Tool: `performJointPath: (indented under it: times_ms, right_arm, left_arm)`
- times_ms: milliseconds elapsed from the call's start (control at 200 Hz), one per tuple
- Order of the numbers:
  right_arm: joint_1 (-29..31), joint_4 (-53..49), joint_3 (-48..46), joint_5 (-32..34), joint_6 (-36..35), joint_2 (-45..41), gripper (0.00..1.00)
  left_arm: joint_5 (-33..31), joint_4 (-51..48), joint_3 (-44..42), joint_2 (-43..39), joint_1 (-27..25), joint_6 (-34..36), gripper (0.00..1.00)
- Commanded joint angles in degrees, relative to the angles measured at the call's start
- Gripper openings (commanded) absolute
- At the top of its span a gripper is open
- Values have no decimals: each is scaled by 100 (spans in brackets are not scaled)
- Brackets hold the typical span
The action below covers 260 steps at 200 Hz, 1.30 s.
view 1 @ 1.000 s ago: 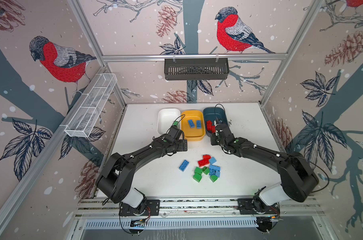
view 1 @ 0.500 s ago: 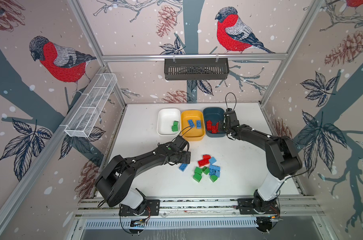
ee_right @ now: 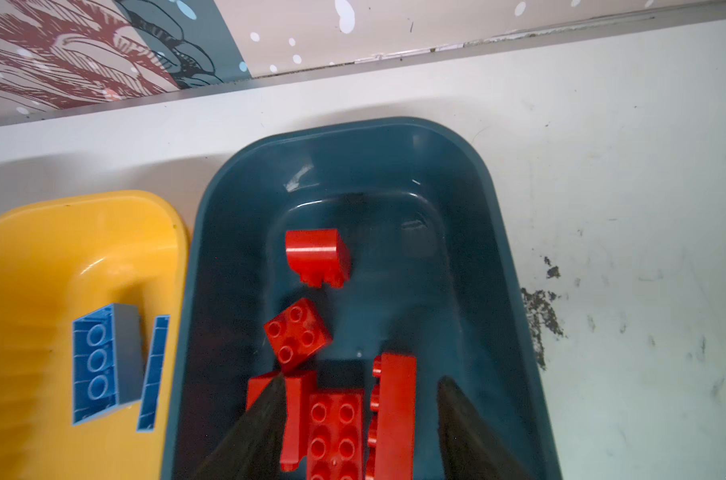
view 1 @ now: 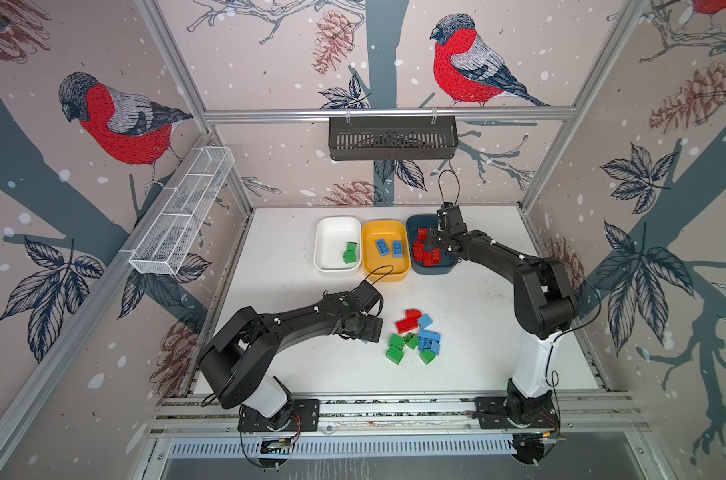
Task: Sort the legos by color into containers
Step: 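Carry the red brick into the teal tub while the left lowers onto a blue brick, then carry the blue brick into the yellow tub and open the left gripper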
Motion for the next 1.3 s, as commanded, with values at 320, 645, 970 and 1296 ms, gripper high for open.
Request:
performJointPath:
  times_ms: [320,645,970,1296]
  right_arm:
    - [388,251,-713,-135,414,-991,83]
    - [644,349,-1177,191,537,-1472,100]
    - [660,612,-1748,423,685,-1916,99]
    - [654,954,-2286,653,752,-2460,100]
  left_arm:
    - [-219,-24,166,416,-270,78,59]
    - [-279,126,269,565,-303,70,31]
    - [-332,190,845,528,-220,17,21]
    - [-611,891,2354,921,452,-38,22]
